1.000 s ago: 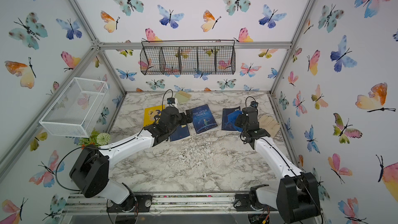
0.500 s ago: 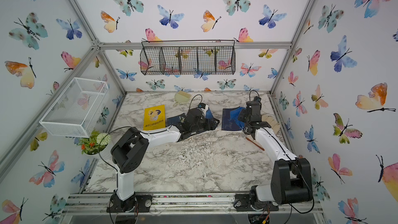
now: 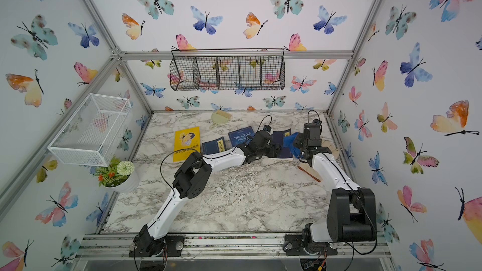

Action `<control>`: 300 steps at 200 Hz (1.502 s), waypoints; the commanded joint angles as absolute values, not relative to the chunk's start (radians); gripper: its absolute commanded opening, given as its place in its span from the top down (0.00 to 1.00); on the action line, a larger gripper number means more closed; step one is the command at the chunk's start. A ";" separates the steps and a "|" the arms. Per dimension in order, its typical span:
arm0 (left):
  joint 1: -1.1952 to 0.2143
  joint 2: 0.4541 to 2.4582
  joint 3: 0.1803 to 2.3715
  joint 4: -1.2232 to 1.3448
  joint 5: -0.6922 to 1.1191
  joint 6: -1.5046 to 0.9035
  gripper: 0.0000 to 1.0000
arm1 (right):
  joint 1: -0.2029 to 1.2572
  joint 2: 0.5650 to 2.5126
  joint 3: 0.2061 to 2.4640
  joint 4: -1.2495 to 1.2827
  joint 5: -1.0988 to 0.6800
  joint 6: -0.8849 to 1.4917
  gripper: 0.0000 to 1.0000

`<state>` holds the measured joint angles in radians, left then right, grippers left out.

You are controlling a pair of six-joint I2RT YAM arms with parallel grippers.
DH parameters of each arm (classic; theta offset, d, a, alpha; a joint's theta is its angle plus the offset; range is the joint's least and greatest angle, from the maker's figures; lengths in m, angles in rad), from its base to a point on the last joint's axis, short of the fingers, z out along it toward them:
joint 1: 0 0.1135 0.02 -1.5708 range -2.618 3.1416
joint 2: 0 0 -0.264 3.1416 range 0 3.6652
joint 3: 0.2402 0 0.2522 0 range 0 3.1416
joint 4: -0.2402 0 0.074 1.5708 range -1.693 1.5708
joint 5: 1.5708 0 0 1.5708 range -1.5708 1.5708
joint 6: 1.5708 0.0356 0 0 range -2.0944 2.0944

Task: Wipe the cover of the book
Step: Adjust the book at the center of the board, then wipe the dirt from the cover of the book.

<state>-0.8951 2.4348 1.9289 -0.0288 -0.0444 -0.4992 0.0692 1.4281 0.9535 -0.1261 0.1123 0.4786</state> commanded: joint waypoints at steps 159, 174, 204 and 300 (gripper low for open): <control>-0.887 2.313 1.808 -0.099 -0.044 -0.382 0.16 | 0.065 1.566 1.081 -0.151 -0.047 0.483 0.83; -0.888 2.319 1.815 -0.082 -0.011 -0.388 0.19 | 0.066 1.565 1.089 -0.154 -0.062 0.486 0.88; -0.894 2.332 1.800 -0.028 0.054 -0.398 0.29 | 0.065 1.560 1.087 -0.143 -0.110 0.489 0.95; -0.914 2.433 1.828 0.001 0.078 -0.448 0.44 | 0.065 1.760 1.030 -0.118 -0.088 0.569 0.96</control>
<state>-0.9119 2.3749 1.8091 0.0456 0.0956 -0.4423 0.0689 1.7149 1.0412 -0.0925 -0.1287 0.5282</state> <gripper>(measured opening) 0.575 0.103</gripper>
